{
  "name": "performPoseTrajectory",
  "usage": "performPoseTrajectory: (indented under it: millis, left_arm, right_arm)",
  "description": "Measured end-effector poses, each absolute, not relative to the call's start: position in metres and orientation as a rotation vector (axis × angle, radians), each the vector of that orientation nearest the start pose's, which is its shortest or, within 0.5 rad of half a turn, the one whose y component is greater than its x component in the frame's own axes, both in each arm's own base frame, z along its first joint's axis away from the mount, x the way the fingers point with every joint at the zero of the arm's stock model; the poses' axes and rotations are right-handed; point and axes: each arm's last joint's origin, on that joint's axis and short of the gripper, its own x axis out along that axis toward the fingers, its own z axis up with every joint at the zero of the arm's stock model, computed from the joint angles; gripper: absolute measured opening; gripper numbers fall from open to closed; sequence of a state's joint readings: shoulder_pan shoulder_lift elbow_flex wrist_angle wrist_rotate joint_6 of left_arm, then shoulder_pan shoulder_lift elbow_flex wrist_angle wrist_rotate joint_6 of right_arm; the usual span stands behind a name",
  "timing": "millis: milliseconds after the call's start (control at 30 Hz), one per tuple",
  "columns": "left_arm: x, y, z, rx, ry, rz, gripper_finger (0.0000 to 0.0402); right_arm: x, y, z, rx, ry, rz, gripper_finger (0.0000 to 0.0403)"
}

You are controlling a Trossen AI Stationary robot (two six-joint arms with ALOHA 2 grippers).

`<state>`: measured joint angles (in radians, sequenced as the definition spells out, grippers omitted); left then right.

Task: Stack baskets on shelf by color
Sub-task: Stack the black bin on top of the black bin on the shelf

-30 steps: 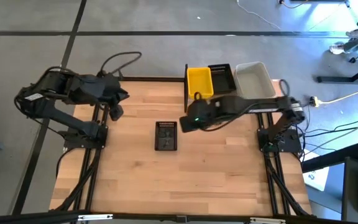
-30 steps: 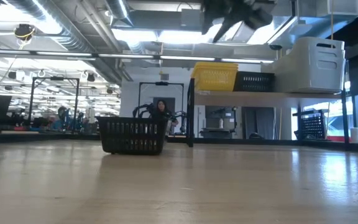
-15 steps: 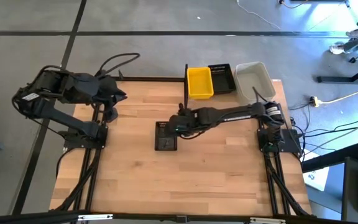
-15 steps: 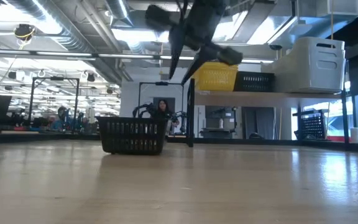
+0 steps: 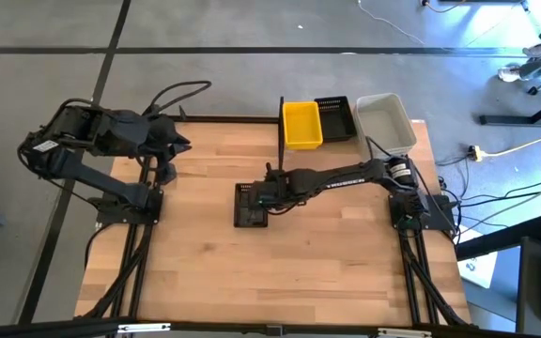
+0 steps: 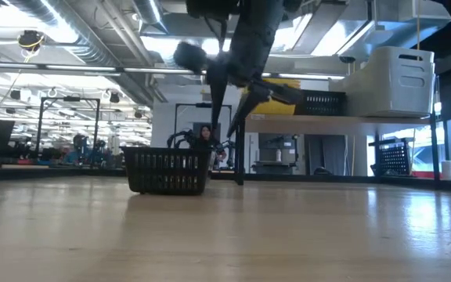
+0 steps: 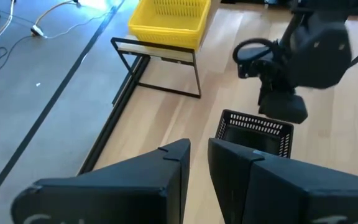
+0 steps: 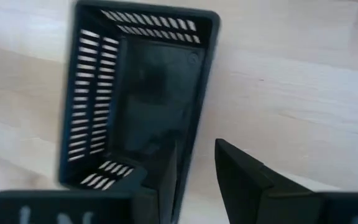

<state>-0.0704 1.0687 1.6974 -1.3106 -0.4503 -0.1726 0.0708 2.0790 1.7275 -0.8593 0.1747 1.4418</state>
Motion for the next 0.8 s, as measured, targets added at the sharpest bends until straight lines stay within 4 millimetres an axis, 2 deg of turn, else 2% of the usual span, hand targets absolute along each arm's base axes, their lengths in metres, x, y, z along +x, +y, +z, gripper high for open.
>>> performPoseTrajectory:
  millis: [467,667,733,800]
  left_arm:
    - [0.129,0.004,0.468,0.013,0.63,0.42,0.0049]
    - [0.129,0.004,0.468,0.014,0.631,0.42,0.0049]
    - [0.129,0.004,0.468,0.014,0.631,0.42,0.0049]
    - [0.129,0.004,0.468,0.014,0.631,0.42,0.0049]
  right_arm:
    - [0.448,0.028,0.168,1.074,0.981,-0.909,0.0108]
    - [0.451,0.022,0.154,1.056,1.02,-0.899,0.0106]
    - [0.452,0.019,0.153,1.055,1.053,-0.857,0.009]
    - [0.453,0.018,0.153,1.051,1.069,-0.831,0.0055]
